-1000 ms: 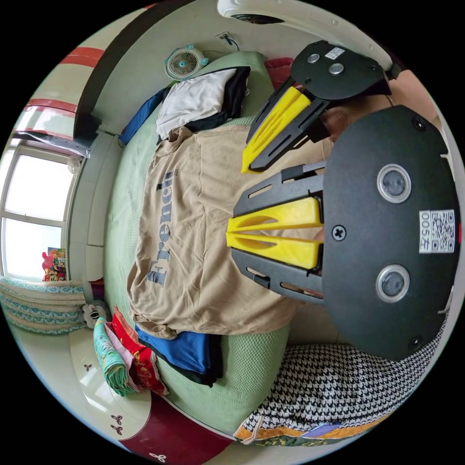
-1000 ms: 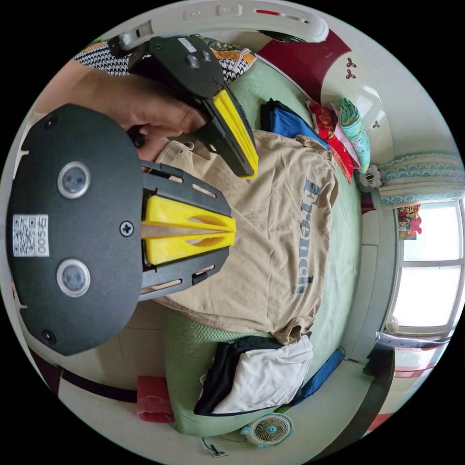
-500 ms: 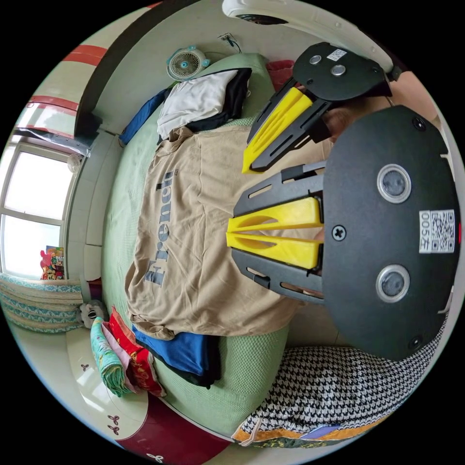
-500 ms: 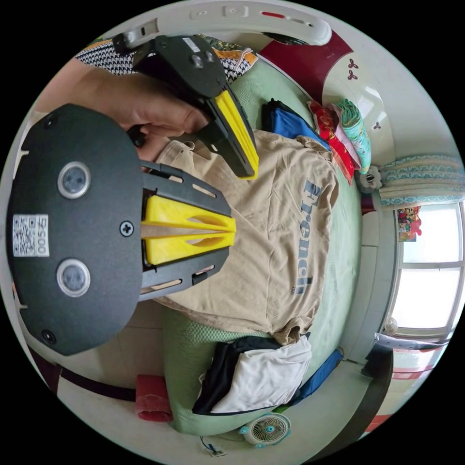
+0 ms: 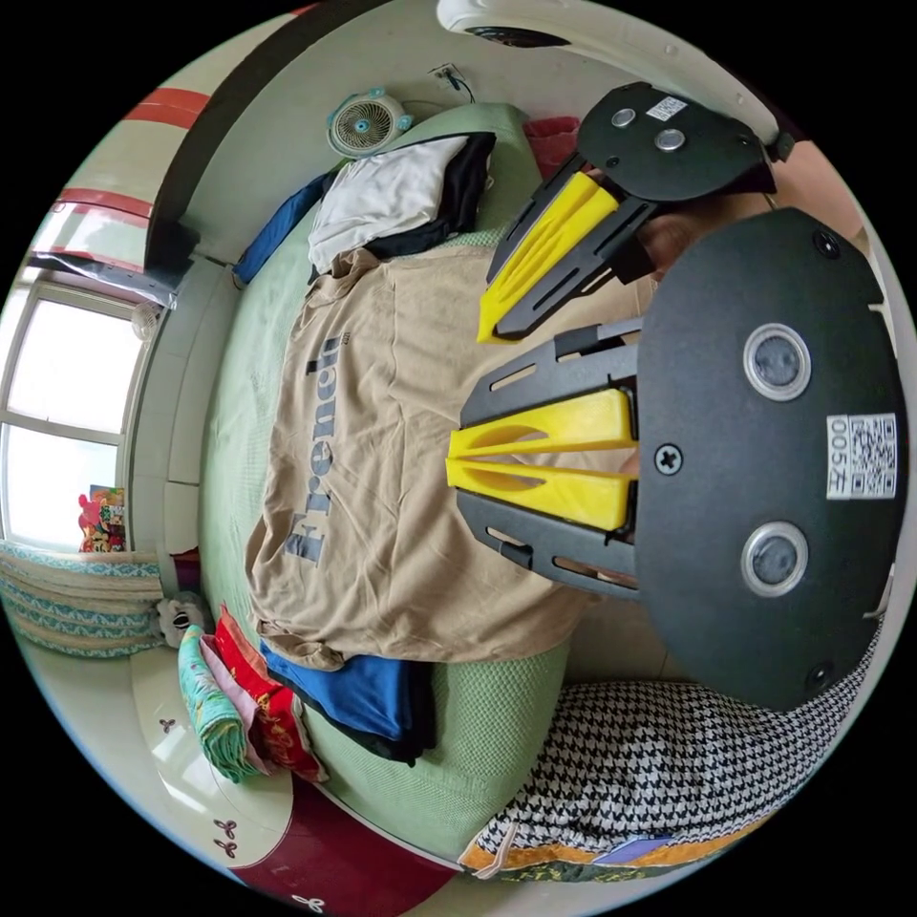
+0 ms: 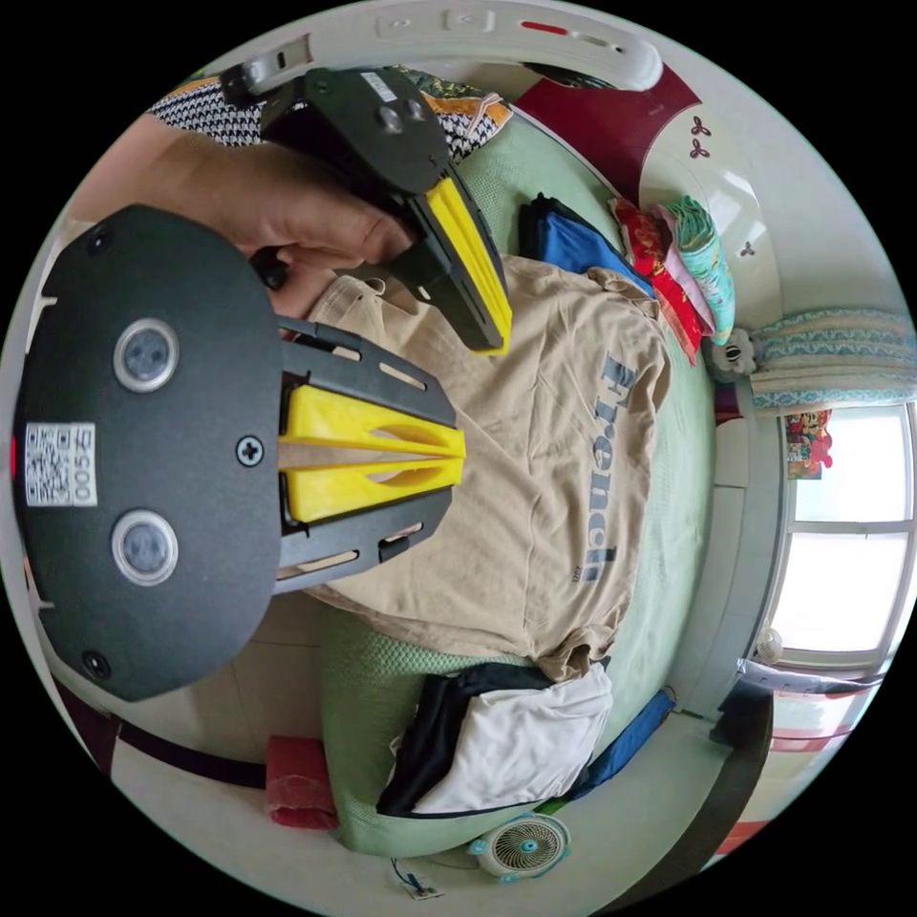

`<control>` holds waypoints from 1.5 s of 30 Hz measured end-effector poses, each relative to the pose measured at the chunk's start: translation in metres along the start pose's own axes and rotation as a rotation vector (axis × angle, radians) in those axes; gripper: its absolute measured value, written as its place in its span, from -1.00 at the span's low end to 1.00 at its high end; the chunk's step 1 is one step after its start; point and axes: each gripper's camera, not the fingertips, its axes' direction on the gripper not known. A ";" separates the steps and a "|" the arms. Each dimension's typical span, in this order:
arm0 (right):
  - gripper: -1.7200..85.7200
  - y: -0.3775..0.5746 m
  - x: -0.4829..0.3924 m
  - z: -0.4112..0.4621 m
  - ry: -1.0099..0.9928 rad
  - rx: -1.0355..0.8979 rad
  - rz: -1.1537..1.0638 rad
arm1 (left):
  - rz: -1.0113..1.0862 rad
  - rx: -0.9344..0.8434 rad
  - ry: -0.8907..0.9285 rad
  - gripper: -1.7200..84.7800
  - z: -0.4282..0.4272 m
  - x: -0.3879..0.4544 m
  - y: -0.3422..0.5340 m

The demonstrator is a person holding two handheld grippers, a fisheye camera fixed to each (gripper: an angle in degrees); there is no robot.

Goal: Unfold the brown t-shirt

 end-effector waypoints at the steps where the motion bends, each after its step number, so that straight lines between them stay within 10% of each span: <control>1: -0.98 0.000 0.000 0.000 0.000 -0.002 0.000 | 0.001 -0.001 -0.001 -0.98 0.000 0.000 0.000; 45: -0.98 0.002 0.003 0.000 0.015 -0.007 0.020 | 0.038 0.034 0.004 -0.98 -0.008 0.010 0.008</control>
